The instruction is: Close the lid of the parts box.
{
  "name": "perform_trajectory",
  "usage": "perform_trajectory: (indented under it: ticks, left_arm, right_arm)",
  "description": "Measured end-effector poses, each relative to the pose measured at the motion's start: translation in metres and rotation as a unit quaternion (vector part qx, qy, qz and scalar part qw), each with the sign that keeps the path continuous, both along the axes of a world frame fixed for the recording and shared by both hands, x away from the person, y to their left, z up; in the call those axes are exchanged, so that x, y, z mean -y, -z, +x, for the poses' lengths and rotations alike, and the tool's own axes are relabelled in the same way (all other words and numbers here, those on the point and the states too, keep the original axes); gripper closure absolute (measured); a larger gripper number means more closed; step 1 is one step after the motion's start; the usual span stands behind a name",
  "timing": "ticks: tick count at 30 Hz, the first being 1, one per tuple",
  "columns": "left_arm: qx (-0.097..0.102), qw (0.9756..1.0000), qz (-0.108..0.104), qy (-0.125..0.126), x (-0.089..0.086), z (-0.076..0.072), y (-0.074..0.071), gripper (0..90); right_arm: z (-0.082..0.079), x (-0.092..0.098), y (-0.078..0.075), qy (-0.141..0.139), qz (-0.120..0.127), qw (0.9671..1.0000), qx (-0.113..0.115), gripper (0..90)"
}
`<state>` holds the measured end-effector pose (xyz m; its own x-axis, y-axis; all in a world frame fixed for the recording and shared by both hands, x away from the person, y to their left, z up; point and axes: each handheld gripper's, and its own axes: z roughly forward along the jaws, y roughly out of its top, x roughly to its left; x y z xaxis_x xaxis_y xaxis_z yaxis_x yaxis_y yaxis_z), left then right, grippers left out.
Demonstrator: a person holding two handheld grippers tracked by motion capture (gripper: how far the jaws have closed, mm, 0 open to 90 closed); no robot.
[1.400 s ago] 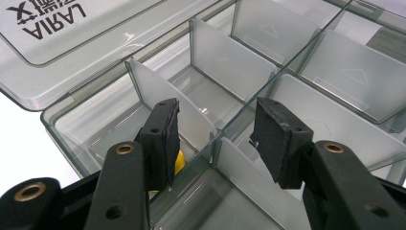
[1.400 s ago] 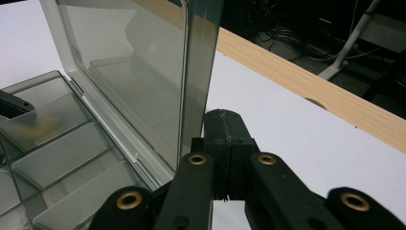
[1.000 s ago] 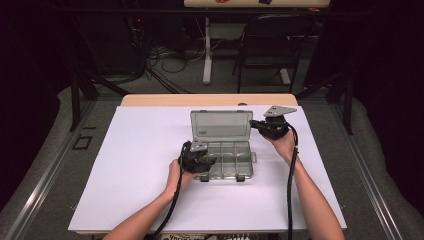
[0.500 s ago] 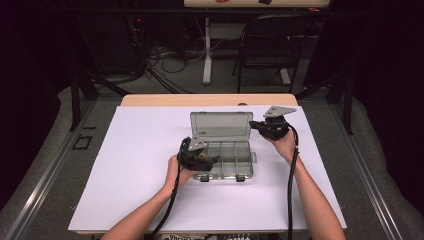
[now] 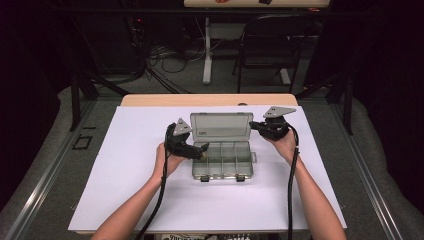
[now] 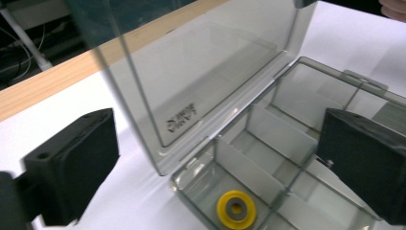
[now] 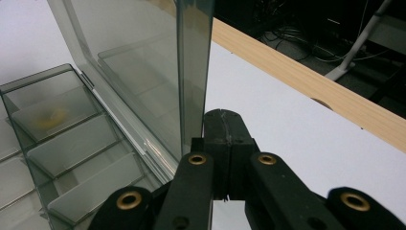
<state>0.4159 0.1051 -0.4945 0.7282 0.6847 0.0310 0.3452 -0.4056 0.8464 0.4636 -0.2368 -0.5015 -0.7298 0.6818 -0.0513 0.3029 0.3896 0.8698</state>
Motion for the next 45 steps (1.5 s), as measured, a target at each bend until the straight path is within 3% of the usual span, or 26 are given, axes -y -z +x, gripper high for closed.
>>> perform_trajectory:
  ticks: [3, 6, 11, 15, 26, 31, 40, 45]
  left_arm:
    - [-0.01, 0.9998, 0.016, 0.007, 0.0, 0.006, -0.006, 0.1]
    - [-0.004, 0.9997, 0.025, 0.006, 0.0, 0.009, -0.012, 0.3]
    - [-0.003, 0.9998, 0.019, 0.003, -0.005, 0.019, -0.022, 3.3]
    - [-0.002, 0.9999, 0.009, 0.009, -0.01, 0.025, -0.027, 15.9]
    - [0.05, 0.9987, 0.012, 0.002, -0.019, 0.022, -0.04, 57.3]
    - [0.061, 0.998, 0.016, 0.008, -0.018, 0.022, -0.039, 72.2]
    - [0.072, 0.9969, 0.016, 0.029, -0.023, 0.022, -0.039, 78.1]
    - [0.073, 0.9966, 0.008, 0.038, -0.026, 0.021, -0.038, 79.6]
  right_arm:
    - [0.0, 0.0, 0.0, -0.002, -0.003, 1.0, 0.0, 90.0]
    - [-0.001, 0.0, -0.001, -0.004, -0.004, 1.0, 0.0, 90.0]
    - [-0.001, 0.0, 0.0, -0.003, -0.002, 1.0, -0.001, 90.0]
    - [-0.002, 0.0, -0.001, -0.005, -0.005, 1.0, 0.001, 90.0]
    - [-0.004, -0.002, -0.003, 0.001, -0.015, 0.9999, 0.003, 90.0]
    - [-0.004, -0.002, -0.003, 0.003, -0.014, 0.9999, 0.003, 90.0]
    - [-0.004, -0.002, -0.003, 0.016, -0.016, 0.9997, 0.008, 87.9]
    - [-0.007, 0.003, -0.009, 0.035, -0.013, 0.9991, 0.021, 77.2]
